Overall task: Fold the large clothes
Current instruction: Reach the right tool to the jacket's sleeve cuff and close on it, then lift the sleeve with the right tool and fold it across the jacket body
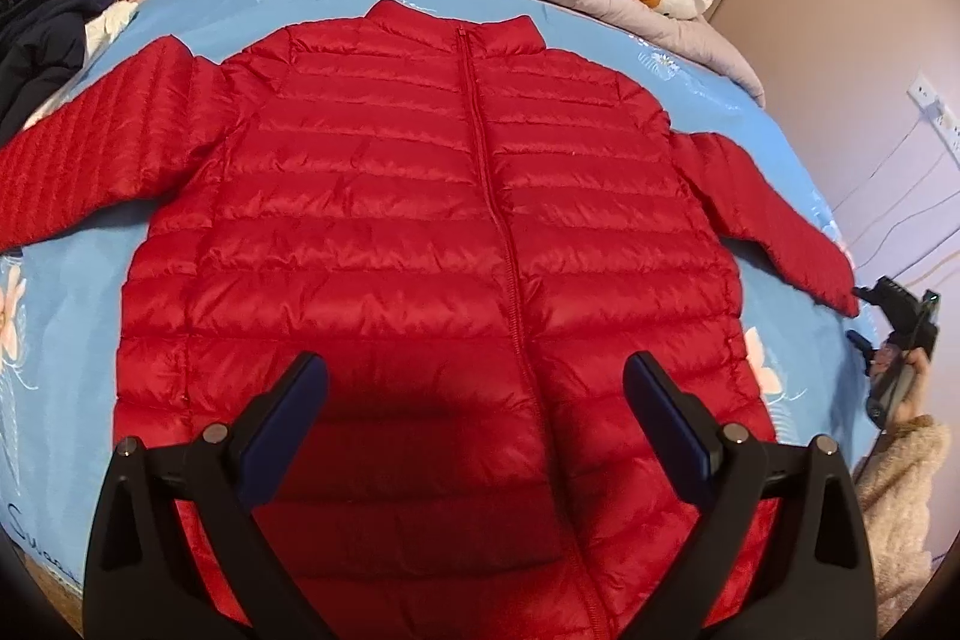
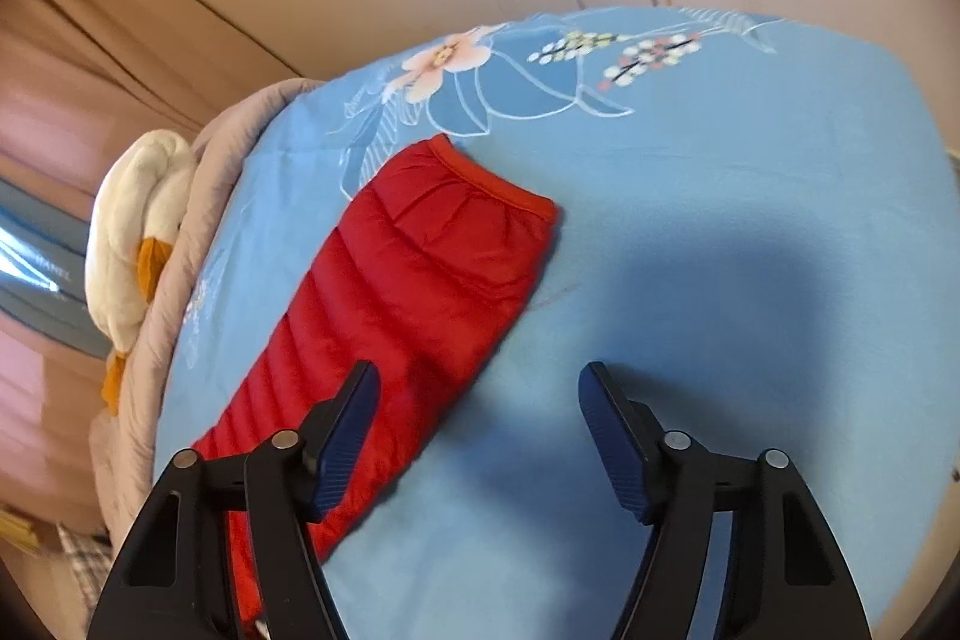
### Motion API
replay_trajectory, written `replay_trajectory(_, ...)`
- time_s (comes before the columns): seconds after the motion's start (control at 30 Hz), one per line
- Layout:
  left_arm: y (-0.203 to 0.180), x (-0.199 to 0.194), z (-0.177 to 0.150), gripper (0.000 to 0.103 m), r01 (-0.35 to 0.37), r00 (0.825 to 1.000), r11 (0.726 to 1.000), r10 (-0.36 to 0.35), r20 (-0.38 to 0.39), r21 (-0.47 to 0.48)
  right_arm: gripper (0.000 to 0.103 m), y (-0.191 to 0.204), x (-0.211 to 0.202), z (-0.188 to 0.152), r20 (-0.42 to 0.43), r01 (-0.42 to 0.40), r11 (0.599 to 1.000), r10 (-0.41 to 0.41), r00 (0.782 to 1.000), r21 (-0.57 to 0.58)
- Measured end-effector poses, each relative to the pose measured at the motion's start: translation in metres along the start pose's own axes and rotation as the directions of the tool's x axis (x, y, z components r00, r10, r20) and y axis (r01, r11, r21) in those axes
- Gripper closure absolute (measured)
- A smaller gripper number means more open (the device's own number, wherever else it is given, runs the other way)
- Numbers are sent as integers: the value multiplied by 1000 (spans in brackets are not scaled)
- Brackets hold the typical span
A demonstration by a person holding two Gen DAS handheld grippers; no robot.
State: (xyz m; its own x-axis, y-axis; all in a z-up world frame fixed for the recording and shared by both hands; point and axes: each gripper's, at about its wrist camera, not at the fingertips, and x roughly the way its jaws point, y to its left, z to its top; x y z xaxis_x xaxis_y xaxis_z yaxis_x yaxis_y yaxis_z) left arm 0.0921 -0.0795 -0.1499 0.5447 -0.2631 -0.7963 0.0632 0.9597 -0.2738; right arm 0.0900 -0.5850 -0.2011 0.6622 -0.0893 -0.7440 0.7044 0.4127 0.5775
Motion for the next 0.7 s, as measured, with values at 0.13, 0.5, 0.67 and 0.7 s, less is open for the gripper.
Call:
replay_trajectory(0.13, 0, -2, 4, 4, -3, 1000, 1000, 3, 14, -7, 41, -4, 13, 9, -4, -64, 997, 64, 998, 33)
replay_trajectory(0.5, 17, -27, 26, 4, -39, 994, 999, 43, 97, -38, 92, 17, 17, 18, 33, -19, 998, 21, 999, -56)
replay_trajectory(0.67, 27, -47, 36, 4, -57, 988, 996, 67, 140, -76, 95, 44, -11, 21, 90, -33, 991, 44, 995, -129)
replay_trajectory(0.7, 28, -51, 39, 4, -63, 986, 995, 74, 147, -81, 95, 53, -23, 21, 109, -44, 987, 62, 992, -156)
